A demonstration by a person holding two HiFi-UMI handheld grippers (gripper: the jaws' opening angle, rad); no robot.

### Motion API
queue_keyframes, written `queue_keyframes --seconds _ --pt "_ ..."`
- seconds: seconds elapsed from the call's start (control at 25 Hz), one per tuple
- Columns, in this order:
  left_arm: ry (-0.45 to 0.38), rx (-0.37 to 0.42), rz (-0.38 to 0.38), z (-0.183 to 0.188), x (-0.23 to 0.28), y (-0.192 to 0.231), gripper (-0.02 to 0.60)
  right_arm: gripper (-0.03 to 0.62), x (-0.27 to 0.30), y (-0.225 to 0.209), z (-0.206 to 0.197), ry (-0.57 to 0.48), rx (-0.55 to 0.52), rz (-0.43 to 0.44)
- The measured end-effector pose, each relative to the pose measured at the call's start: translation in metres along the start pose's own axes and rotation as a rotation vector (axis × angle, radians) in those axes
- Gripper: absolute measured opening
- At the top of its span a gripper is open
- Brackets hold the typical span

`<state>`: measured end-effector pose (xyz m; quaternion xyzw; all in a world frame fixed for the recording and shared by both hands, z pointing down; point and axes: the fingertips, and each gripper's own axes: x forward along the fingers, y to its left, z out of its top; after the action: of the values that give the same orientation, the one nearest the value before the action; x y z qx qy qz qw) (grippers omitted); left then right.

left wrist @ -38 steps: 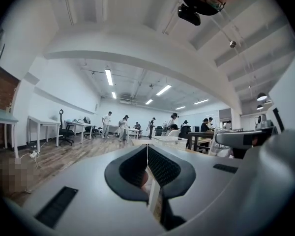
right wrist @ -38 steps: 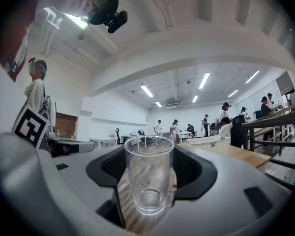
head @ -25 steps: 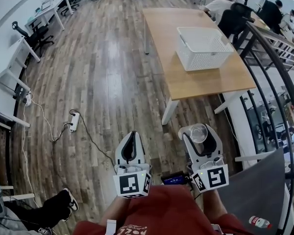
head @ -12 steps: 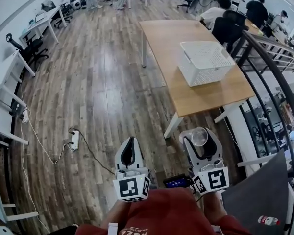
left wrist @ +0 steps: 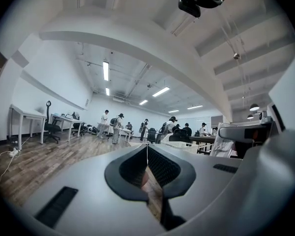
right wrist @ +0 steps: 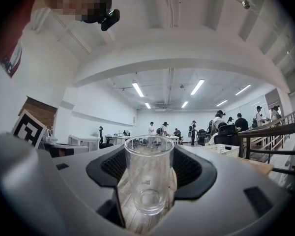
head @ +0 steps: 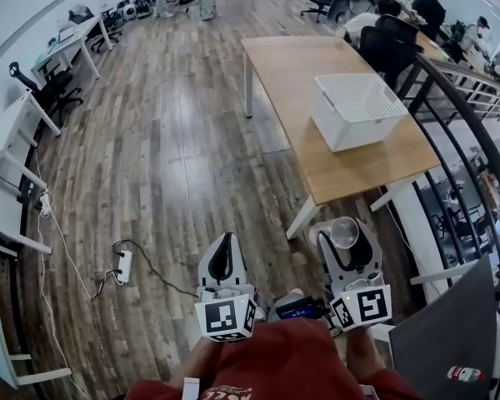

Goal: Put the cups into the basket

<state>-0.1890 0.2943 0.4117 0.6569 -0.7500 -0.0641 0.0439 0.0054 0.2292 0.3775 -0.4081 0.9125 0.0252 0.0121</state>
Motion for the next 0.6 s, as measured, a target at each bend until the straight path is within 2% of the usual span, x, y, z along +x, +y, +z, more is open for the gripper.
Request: queue_keyframes --seconds 0.32,0.6 --pt "-0.016 0.022 0.013 0.006 0.019 0.007 0.008 0.282 0.020 -0.018 -0.003 -0.009 -0.007 -0.008" --pt "0.022 0.041 0.001 -0.001 0.041 0.001 0.008 0.282 0.034 -0.039 -0.017 0.020 0.018 -0.028"
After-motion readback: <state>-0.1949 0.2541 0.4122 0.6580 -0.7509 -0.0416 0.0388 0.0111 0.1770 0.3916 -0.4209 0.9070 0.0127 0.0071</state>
